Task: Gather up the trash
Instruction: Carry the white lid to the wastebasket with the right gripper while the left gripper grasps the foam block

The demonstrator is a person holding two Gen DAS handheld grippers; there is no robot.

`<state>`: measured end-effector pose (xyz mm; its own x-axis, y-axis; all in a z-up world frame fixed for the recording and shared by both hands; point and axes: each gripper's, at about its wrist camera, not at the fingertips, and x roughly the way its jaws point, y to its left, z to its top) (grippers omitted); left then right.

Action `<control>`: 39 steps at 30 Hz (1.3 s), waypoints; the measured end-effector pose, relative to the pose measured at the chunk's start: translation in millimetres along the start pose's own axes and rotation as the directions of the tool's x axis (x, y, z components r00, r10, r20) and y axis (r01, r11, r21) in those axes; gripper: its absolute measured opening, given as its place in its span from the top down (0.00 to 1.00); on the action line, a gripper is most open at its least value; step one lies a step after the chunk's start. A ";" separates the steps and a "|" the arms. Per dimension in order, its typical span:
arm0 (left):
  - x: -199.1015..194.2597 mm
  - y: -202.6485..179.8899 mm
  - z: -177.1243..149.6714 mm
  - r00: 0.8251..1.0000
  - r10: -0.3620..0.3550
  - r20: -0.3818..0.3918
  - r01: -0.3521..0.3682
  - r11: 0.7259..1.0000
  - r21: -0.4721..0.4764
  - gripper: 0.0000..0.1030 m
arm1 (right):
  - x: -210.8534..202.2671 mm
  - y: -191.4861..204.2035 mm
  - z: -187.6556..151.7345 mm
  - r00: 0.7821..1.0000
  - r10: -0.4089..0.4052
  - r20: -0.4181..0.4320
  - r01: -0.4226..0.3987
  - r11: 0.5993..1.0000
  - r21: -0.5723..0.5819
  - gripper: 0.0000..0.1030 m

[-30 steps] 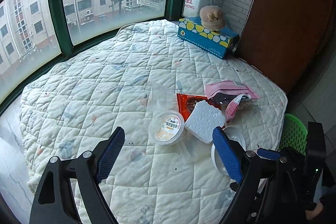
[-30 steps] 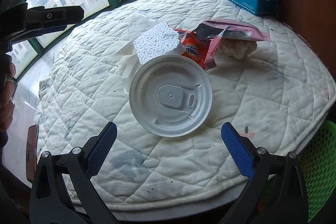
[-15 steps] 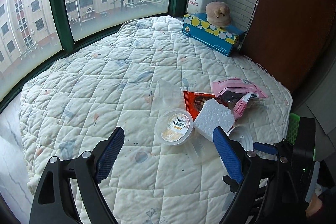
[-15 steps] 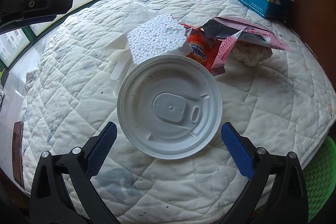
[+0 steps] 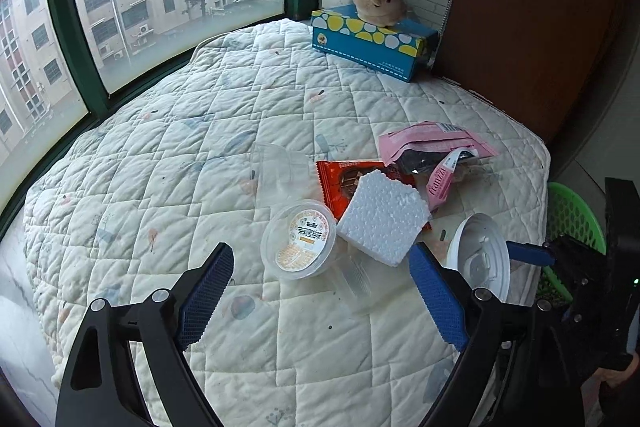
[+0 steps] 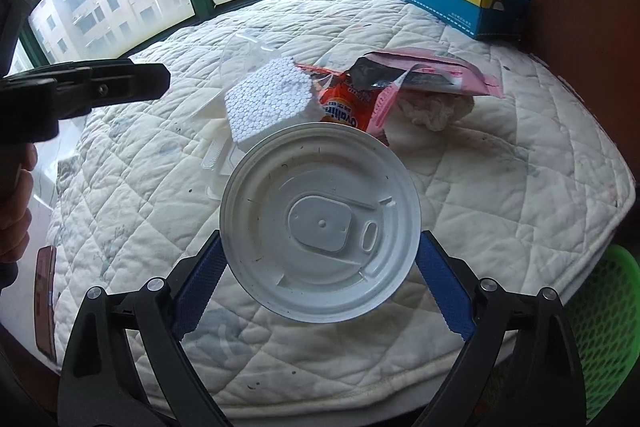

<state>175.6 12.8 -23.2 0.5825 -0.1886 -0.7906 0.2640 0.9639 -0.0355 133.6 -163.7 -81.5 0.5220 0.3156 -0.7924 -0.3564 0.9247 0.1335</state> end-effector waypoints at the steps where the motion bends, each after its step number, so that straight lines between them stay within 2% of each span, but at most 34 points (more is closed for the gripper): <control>1: 2.4 -4.5 1.1 1.000 -0.007 -0.004 0.007 1.000 0.023 0.15 | -5.0 -4.8 -1.5 1.000 -0.001 0.003 0.001 1.000 0.011 0.11; 4: 11.4 -19.8 4.5 0.999 -0.027 -0.019 0.029 0.995 0.096 0.09 | -20.1 -16.8 -5.8 1.000 0.002 0.015 -0.002 0.999 0.044 0.11; 6: 20.4 -31.2 6.8 0.998 -0.048 -0.044 0.054 0.988 0.148 0.09 | -29.6 -24.5 -8.3 1.000 0.000 0.022 -0.001 0.998 0.064 0.11; 9: 35.6 -43.4 10.5 0.997 -0.042 -0.070 0.055 0.978 0.201 0.09 | -41.9 -34.4 -12.5 0.999 -0.020 0.032 0.017 0.997 0.082 0.11; 15: 61.7 -50.9 18.2 0.995 -0.033 -0.099 0.056 0.969 0.242 0.09 | -57.3 -50.8 -23.2 0.997 -0.063 0.034 0.059 0.991 0.118 0.11; 21: 77.5 -47.6 24.9 0.992 -0.055 -0.117 0.081 0.970 0.231 0.09 | -67.3 -69.7 -32.1 0.996 -0.083 0.038 0.075 0.982 0.174 0.11; 24: 80.0 -49.5 25.3 0.992 -0.058 -0.112 0.084 0.967 0.242 0.16 | -69.7 -75.5 -35.4 0.995 -0.096 0.037 0.087 0.979 0.186 0.11; 29: 85.3 -52.3 23.6 0.989 -0.081 -0.122 0.110 0.962 0.251 0.38 | -74.7 -82.2 -40.8 0.993 -0.107 0.040 0.096 0.974 0.207 0.11; 34: 80.3 -51.8 22.9 0.991 -0.088 -0.100 0.110 0.966 0.235 0.38 | -82.0 -93.5 -46.0 0.991 -0.125 0.048 0.111 0.966 0.235 0.11; 39: 59.1 -57.8 27.1 0.992 -0.113 -0.060 0.124 0.967 0.221 0.38 | -92.3 -110.9 -54.7 0.986 -0.158 0.053 0.138 0.952 0.272 0.11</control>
<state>215.6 -59.1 -51.4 0.5014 -0.2851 -0.8169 0.4974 0.8675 0.0025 82.5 -307.1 -55.7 0.6122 0.1766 -0.7708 -0.0570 0.9821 0.1797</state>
